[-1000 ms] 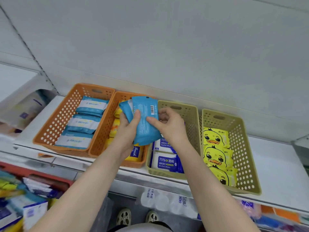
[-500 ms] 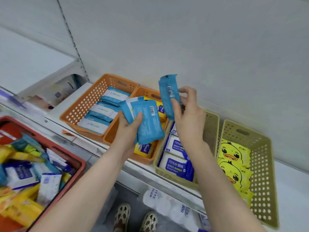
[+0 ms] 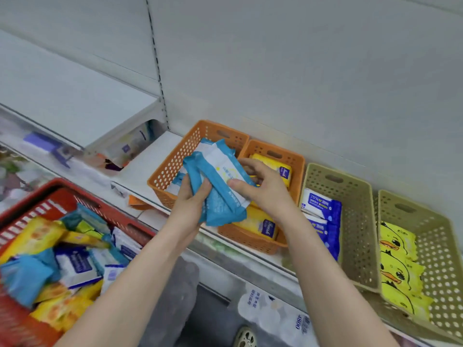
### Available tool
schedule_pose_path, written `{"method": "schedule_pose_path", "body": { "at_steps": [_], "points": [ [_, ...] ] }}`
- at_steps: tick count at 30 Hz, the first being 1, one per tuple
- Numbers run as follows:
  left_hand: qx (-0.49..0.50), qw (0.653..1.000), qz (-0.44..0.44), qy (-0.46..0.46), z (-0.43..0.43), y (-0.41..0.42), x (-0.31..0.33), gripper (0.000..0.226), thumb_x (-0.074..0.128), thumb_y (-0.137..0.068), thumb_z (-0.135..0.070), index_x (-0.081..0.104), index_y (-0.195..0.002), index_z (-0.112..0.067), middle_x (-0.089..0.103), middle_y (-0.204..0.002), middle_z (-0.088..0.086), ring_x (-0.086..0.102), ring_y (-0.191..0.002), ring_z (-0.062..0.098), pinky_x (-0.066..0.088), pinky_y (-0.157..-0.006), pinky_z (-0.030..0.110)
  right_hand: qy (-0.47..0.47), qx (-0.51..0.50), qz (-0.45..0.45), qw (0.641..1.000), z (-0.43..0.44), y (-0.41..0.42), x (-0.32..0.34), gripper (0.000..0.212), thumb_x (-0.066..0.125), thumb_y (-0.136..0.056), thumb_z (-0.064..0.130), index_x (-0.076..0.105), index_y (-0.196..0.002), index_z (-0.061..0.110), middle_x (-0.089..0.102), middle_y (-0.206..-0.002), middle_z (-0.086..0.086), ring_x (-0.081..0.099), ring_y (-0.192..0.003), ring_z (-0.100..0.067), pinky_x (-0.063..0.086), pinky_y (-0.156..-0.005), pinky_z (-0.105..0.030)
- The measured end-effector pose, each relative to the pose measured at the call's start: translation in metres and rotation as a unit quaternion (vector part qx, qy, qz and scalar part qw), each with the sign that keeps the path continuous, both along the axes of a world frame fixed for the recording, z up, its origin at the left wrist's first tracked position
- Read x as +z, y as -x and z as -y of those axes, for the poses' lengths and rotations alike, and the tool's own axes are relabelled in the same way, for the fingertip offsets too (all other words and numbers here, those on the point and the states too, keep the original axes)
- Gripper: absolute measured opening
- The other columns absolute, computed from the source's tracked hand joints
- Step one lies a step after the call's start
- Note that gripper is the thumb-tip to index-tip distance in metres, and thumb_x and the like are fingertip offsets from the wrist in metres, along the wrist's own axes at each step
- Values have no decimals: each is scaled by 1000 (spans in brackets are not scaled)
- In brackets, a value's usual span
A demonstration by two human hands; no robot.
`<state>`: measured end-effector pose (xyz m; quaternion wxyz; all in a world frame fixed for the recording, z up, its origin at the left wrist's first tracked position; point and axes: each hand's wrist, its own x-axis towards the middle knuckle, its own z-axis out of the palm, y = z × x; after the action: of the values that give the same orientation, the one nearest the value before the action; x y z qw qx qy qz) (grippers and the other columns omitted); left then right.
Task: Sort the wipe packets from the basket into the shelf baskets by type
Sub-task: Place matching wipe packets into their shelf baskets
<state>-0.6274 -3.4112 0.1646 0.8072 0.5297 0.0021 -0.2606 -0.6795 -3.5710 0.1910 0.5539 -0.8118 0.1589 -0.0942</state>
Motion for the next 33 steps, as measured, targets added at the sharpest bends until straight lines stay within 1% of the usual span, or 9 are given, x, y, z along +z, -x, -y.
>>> {"method": "schedule_pose_path", "body": {
  "at_steps": [4, 8, 11, 15, 18, 20, 23, 28, 33],
  "points": [
    [-28, 999, 11, -15, -61, -42, -3, 40, 52, -100, -19, 45, -139, -17, 66, -128, 7, 68, -108, 20, 60, -80, 35, -61, -34, 3, 998, -54, -28, -6, 34, 80, -79, 15, 68, -111, 19, 73, -97, 1, 64, -82, -5, 51, -74, -21],
    [-42, 999, -4, -30, -116, -87, -6, 34, 50, -101, -21, 45, -135, -19, 64, -128, 4, 67, -109, 20, 61, -77, 34, -80, -110, -41, 990, -94, -50, -20, 27, 74, -82, 34, 70, -91, 9, 73, -90, -13, 64, -76, -16, 48, -69, -37],
    [-30, 999, -15, -32, -139, -118, -5, 34, 49, -102, -20, 46, -136, -20, 62, -133, 5, 64, -115, 22, 59, -83, 38, -115, -226, -13, 967, -99, -60, -21, 21, 66, -92, 14, 57, -109, 8, 69, -106, -13, 66, -83, -15, 55, -72, -33],
    [-2, 999, -13, -41, -149, -141, -4, 43, 49, -102, -22, 40, -144, -18, 62, -133, 2, 69, -104, 14, 62, -68, 35, -20, -299, 1, 954, -73, -71, -17, 79, 63, -85, 1, 25, -148, 27, 50, -130, 7, 58, -114, -15, 55, -88, -37],
    [1, 999, -13, -43, -149, -144, -6, 43, 50, -102, -24, 41, -143, -20, 64, -128, -1, 70, -98, 10, 59, -61, 29, 45, -324, -19, 945, -56, -90, -21, 46, 65, -85, 7, 51, -126, 22, 56, -114, 5, 62, -103, -16, 59, -78, -36],
    [5, 999, -12, -44, -145, -143, -8, 40, 50, -102, -23, 43, -141, -21, 67, -122, -4, 70, -99, 10, 60, -63, 28, 62, -340, -16, 938, -47, -107, -22, 21, 67, -86, 12, 62, -107, 16, 63, -108, -2, 65, -91, -14, 58, -60, -22],
    [-1, 999, -9, -40, -138, -142, -12, 36, 50, -101, -21, 47, -136, -24, 69, -117, -6, 70, -100, 11, 59, -65, 28, 19, -328, -31, 944, -36, -129, -30, 20, 66, -85, 5, 62, -102, 12, 59, -110, -4, 68, -88, -19, 59, -56, -23],
    [-21, 999, -16, -45, -125, -156, -14, 39, 51, -101, -23, 47, -140, -19, 67, -126, 1, 69, -107, 17, 61, -69, 32, -9, -270, -156, 950, -52, -149, -50, 40, 66, -85, 2, 53, -120, 16, 54, -120, -5, 62, -98, -22, 60, -62, -28],
    [-59, 997, -10, -38, -116, -176, -16, 41, 50, -101, -21, 46, -141, -15, 63, -132, 6, 64, -118, 24, 59, -85, 40, 113, -179, -343, 915, -69, -160, -76, 48, 72, -82, 15, 48, -124, 11, 58, -118, -12, 64, -102, -31, 58, -83, -43]
  ]
}}
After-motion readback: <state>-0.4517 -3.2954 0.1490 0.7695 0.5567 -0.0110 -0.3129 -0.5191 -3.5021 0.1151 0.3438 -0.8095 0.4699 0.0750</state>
